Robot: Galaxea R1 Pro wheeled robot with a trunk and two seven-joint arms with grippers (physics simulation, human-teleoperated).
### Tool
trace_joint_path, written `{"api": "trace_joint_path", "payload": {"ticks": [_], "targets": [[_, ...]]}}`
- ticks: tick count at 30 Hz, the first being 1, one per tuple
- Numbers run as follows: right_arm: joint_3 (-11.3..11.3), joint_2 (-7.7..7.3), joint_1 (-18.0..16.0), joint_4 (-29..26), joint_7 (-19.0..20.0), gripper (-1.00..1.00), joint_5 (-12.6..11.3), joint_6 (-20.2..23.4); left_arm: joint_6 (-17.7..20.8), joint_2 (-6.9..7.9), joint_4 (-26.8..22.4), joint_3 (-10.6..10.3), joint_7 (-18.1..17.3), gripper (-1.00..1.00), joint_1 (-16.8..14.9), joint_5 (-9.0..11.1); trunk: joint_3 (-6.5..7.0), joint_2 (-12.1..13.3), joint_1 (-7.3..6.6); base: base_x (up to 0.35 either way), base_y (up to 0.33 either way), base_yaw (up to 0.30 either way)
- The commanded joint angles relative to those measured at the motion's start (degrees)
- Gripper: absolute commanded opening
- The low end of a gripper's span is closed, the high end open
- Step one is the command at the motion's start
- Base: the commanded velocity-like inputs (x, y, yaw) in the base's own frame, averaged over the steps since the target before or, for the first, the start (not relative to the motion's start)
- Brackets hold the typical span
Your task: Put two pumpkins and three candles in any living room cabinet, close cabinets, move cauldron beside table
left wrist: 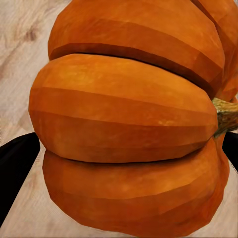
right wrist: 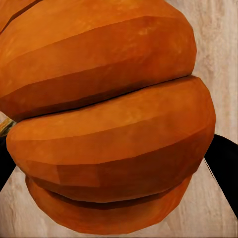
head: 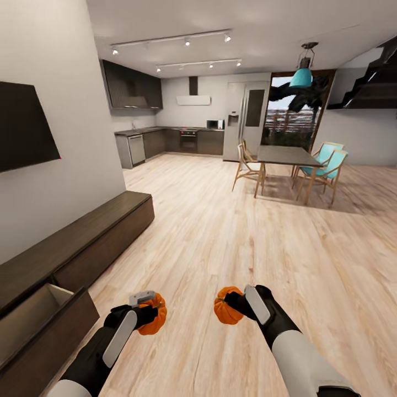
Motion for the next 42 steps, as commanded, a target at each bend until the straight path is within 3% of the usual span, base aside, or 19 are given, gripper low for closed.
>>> {"api": "trace_joint_path", "payload": {"ticks": [1, 9, 42], "targets": [[0.15, 0.03, -0.02, -0.14, -0.52, -1.00, -0.55, 0.11, 0.04, 0.03, -0.07, -0.17, 0.61, -1.00, -0.06, 0.52, -0.06, -0.03, 0.03, 0.272, -0.164, 0.229], [0.75, 0.03, -0.02, -0.14, -0.55, -1.00, -0.57, 0.11, 0.05, 0.03, -0.07, -0.24, 0.69, -1.00, -0.08, 0.58, -0.06, -0.03, 0.03, 0.108, -0.081, 0.137], [0.84, 0.19, -0.02, -0.14, -0.48, -1.00, -0.49, 0.11, -0.03, -0.06, -0.07, -0.27, 0.70, -1.00, -0.06, 0.58, -0.06, -0.03, 0.03, 0.045, -0.018, 0.288]]}}
